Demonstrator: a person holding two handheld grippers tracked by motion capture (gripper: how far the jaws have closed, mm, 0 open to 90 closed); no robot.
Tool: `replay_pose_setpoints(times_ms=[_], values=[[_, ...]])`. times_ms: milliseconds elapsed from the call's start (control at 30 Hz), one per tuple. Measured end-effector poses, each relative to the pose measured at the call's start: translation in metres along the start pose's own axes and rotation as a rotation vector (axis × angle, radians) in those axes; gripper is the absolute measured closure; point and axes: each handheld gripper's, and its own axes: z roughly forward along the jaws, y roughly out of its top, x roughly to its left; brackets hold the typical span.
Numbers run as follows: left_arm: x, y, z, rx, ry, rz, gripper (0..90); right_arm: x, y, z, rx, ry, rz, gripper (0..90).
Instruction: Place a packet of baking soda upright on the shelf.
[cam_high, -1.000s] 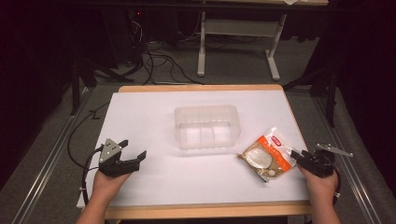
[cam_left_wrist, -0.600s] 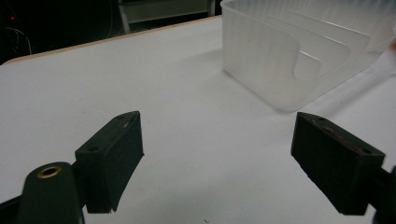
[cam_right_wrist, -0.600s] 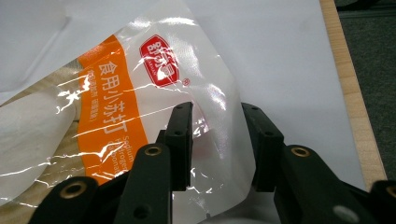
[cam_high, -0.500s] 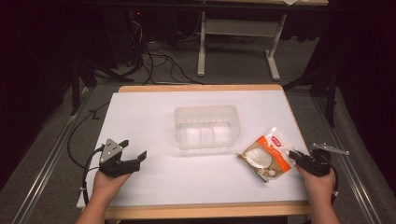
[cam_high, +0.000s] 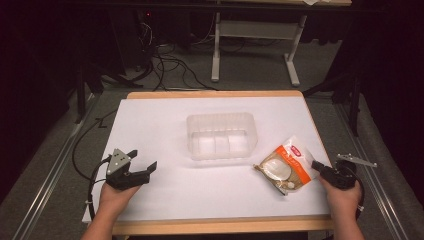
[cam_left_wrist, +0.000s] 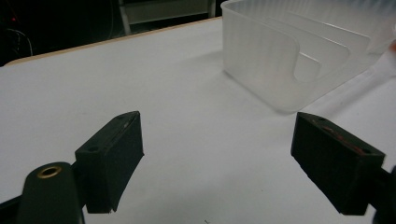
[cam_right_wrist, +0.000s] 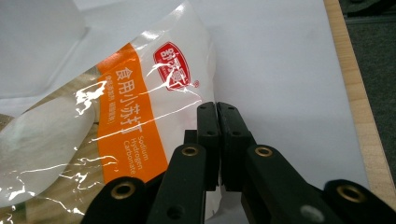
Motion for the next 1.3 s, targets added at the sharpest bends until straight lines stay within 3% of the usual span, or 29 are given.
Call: replay_pose_setpoints(times_ms=[333, 500, 700, 1067, 1300], values=[[-0.001, 0.0, 0.001, 0.001, -0.001, 0.0, 17.4, 0.002, 0.0, -0.003, -0.014, 0.009, -0.009, 88.2], [0.0, 0.0, 0.0, 0.003, 0.0, 0.001, 17.4, -0.001, -0.004, -0.001, 0.007, 0.023, 0.021, 77.0], [0.0, 0.0, 0.0, 0.003, -0.003, 0.003, 17.4, -0.002, -0.007, -0.001, 0.02, 0.048, 0.048, 71.5], [0.0, 0.0, -0.001, 0.002, -0.004, 0.005, 17.4, -0.005, -0.012, -0.006, 0.038, 0.041, 0.092, 68.7], [0.0, 0.0, -0.001, 0.001, -0.005, 0.005, 17.4, -0.006, -0.013, -0.008, 0.022, 0.09, 0.093, 71.3]])
